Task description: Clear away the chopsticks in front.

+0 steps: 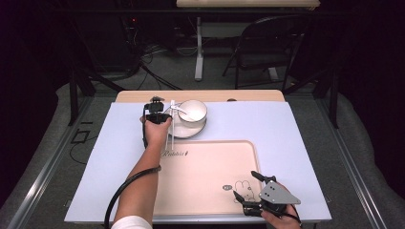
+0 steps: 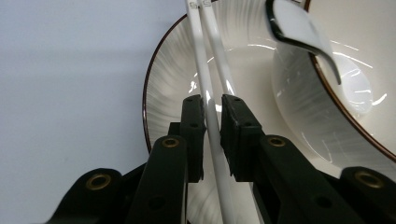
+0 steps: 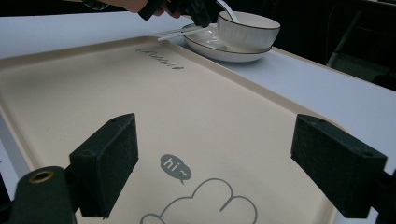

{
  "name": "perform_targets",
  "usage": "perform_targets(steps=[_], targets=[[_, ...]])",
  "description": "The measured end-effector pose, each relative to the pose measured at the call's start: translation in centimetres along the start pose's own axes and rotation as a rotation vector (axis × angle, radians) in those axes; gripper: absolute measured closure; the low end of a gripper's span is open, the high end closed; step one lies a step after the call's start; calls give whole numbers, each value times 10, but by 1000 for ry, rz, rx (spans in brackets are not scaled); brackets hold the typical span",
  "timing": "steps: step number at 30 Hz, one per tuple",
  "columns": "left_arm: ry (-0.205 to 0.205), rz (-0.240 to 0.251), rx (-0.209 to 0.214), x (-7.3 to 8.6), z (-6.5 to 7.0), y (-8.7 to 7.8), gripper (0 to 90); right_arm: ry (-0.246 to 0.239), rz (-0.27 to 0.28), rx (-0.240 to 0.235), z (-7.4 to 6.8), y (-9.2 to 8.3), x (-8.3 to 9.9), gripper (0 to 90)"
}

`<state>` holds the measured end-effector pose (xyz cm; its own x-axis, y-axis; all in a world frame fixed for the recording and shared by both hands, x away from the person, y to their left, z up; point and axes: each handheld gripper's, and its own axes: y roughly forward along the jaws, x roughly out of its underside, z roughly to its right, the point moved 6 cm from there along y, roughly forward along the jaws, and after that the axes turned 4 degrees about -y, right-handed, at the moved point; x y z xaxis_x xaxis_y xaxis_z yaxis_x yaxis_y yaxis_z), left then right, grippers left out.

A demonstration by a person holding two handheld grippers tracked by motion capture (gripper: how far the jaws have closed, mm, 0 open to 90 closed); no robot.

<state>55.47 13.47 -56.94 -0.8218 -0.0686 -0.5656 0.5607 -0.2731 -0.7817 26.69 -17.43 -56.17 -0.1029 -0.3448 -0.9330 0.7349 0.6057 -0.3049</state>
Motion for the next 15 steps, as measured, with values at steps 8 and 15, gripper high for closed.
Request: perform_targets(steps=[8,15], targets=[[-33,-42,-12,2,-4,6,788,0,0,-3,0,0,0,142],[-70,-62,-2,4,-6,10,815,3,-1,-4,-1,0,0,142]])
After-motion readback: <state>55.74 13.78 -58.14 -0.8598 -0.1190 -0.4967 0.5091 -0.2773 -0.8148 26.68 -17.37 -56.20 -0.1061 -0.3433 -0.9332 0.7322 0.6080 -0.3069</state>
